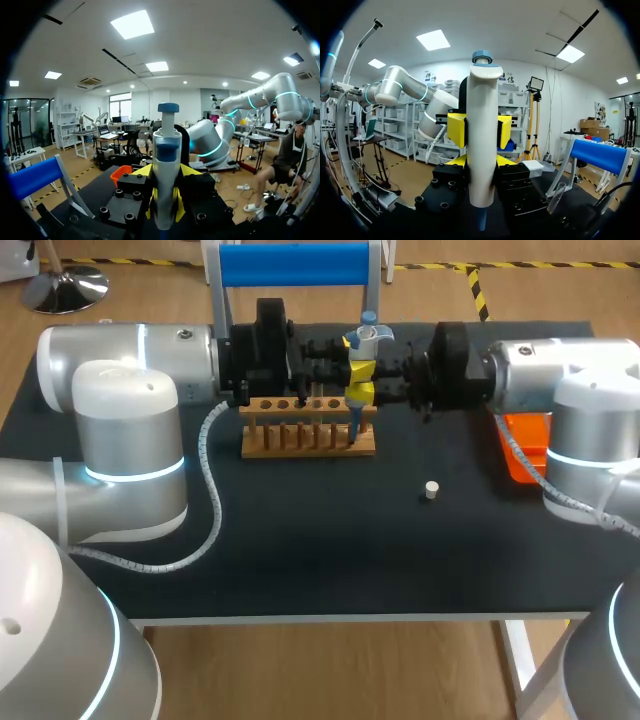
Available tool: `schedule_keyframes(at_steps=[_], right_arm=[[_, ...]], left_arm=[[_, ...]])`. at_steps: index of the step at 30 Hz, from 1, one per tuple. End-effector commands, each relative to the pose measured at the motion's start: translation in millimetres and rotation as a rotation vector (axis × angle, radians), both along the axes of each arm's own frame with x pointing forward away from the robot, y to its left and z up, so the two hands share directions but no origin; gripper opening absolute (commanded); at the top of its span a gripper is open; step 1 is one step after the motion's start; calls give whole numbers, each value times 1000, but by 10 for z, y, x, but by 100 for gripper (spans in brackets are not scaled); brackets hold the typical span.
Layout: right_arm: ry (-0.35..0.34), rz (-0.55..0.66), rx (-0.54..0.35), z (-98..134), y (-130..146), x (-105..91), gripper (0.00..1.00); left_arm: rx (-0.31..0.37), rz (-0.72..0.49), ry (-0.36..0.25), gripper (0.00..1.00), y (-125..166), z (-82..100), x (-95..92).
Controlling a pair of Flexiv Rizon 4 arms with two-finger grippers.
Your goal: Invert the test tube, pick up the pipette, mount the tip to pipette, aspirate from beaker and dispense into the tube, eject the tip, return the pipette, and cap with the stopper.
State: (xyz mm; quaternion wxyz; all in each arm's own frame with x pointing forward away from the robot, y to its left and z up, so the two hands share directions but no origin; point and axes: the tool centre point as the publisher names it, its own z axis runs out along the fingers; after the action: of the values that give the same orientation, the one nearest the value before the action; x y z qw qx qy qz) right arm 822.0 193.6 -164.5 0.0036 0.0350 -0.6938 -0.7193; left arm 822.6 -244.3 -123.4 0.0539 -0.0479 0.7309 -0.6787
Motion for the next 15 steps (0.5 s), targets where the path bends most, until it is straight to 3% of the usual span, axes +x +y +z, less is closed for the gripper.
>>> schedule_keyframes(at_steps=[1,3,4,5,6,15], right_arm=[[0,-2,1,11,-1,3,0],[1,10,2,18,3,0,0],[1,13,2,23,5,-7,23],[0,14,1,25,3,-11,78],[1,17,1,30,-5,-16,100],[7,30,9,86,-256,7,100]], left_arm=[[1,-2,2,0,5,1,-16],[1,-2,2,0,5,1,-16],[1,-2,2,0,5,1,-16],[1,-2,2,0,5,1,-16],[1,-2,2,0,5,1,-16],[1,-2,2,0,5,1,-16]])
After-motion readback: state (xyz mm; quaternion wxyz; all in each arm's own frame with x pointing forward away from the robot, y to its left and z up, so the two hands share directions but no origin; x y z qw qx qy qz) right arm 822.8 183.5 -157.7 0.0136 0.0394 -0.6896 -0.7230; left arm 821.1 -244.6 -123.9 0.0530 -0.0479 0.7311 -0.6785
